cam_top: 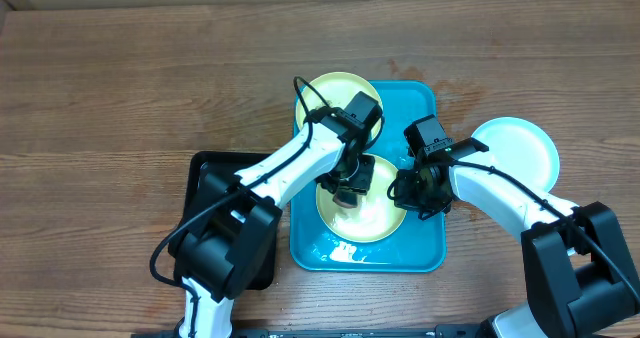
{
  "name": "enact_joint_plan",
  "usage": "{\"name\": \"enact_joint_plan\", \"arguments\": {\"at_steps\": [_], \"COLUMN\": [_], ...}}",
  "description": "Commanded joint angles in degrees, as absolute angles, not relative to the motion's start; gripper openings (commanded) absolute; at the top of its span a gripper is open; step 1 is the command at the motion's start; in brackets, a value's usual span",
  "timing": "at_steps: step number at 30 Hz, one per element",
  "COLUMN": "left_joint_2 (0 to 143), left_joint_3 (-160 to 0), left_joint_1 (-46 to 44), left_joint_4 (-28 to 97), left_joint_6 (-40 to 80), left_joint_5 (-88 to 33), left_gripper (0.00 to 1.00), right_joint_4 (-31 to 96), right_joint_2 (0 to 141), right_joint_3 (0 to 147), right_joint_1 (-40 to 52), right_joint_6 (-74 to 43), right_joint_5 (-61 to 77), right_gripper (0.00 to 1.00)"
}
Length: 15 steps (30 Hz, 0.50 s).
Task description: Clean dirty plates on tray and stack at the side
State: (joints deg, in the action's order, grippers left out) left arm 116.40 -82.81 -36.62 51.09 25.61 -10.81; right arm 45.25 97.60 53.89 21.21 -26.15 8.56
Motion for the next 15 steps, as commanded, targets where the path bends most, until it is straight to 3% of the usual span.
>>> {"name": "enact_joint_plan", "arguments": {"at_steps": [1,3,7,15], "left_joint_2": [117.4,117.6,120.1,122.5], "left_joint_3": [-82.4,-82.1,-82.1,-83.6], "left_joint_1": [-35.6,-35.9,-37.8,-36.1], "left_joint_4": [51.0,50.0,47.5,46.4], "left_joint_6": [31.2,33.3,37.9,40.7], "left_joint_5": [-10.9,-10.5,-10.8,-14.3], "left_gripper": [0.41,0.36,0.04,0.04], "right_joint_4": [46.1,45.9,45.5,45.7], "right_joint_2": [98.1,98.1,98.1,98.1], "right_joint_3": [52.8,52.8,52.8,52.8], "right_joint_1": [20.9,20.9,20.9,20.9], "right_joint_6": [-26.6,-26.6,-26.6,-26.6], "right_joint_5": [2.6,2.6,2.7,2.7], "right_gripper": [0.04,0.04,0.04,0.04]}}
